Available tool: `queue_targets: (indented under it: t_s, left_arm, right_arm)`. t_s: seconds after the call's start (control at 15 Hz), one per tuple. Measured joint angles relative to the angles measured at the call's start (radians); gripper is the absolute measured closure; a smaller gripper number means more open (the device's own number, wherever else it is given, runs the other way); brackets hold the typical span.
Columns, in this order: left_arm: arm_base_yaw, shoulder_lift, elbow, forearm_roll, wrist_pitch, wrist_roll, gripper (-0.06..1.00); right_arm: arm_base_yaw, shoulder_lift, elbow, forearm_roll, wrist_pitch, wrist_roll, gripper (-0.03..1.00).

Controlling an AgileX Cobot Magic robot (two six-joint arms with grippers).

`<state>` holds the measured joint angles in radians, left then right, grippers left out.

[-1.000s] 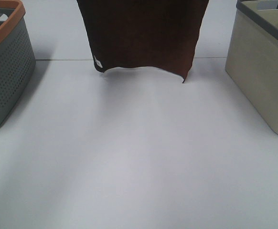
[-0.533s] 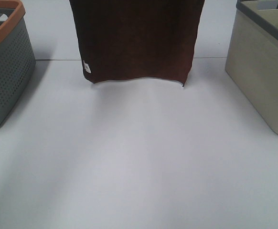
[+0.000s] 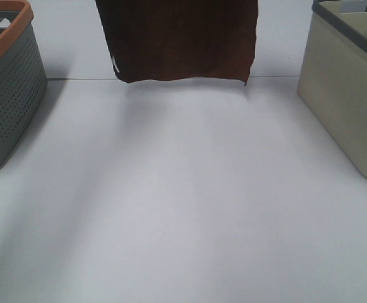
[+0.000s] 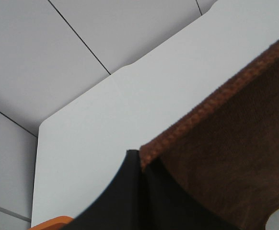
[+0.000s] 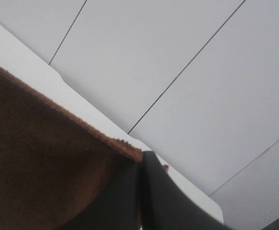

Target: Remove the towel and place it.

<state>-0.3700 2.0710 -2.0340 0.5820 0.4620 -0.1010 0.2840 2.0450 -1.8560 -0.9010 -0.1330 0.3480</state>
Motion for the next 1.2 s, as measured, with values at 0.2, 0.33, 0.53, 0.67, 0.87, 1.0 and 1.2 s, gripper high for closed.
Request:
queue_targets:
  t_s: [0.2, 0.33, 0.53, 0.67, 0.87, 1.0, 1.2]
  left_arm:
    - [-0.011, 0.013, 0.000, -0.035, 0.020, 0.000, 0.94]
    - [-0.022, 0.036, 0.000, -0.085, 0.079, 0.022, 0.94]
    - [-0.055, 0.071, 0.000, -0.315, 0.316, 0.192, 0.94]
    - [-0.065, 0.071, 0.000, -0.452, 0.452, 0.286, 0.94]
    - [-0.065, 0.071, 0.000, -0.561, 0.694, 0.382, 0.94]
    - [-0.061, 0.070, 0.021, -0.593, 0.741, 0.425, 0.94]
    - [-0.058, 0.069, 0.196, -0.678, 0.752, 0.476, 0.94]
  right_arm:
    - [-0.001, 0.025, 0.018, 0.078, 0.086, 0.000, 0.97]
    - [-0.001, 0.026, 0.074, 0.131, 0.118, 0.000, 0.97]
    - [-0.001, 0.003, 0.227, 0.326, 0.257, -0.007, 0.97]
    - [-0.001, -0.042, 0.278, 0.493, 0.398, -0.075, 0.97]
    - [-0.002, -0.072, 0.286, 0.825, 0.708, -0.343, 0.97]
    - [-0.009, -0.072, 0.287, 1.003, 0.899, -0.515, 0.97]
    - [-0.010, -0.072, 0.287, 1.087, 1.171, -0.584, 0.97]
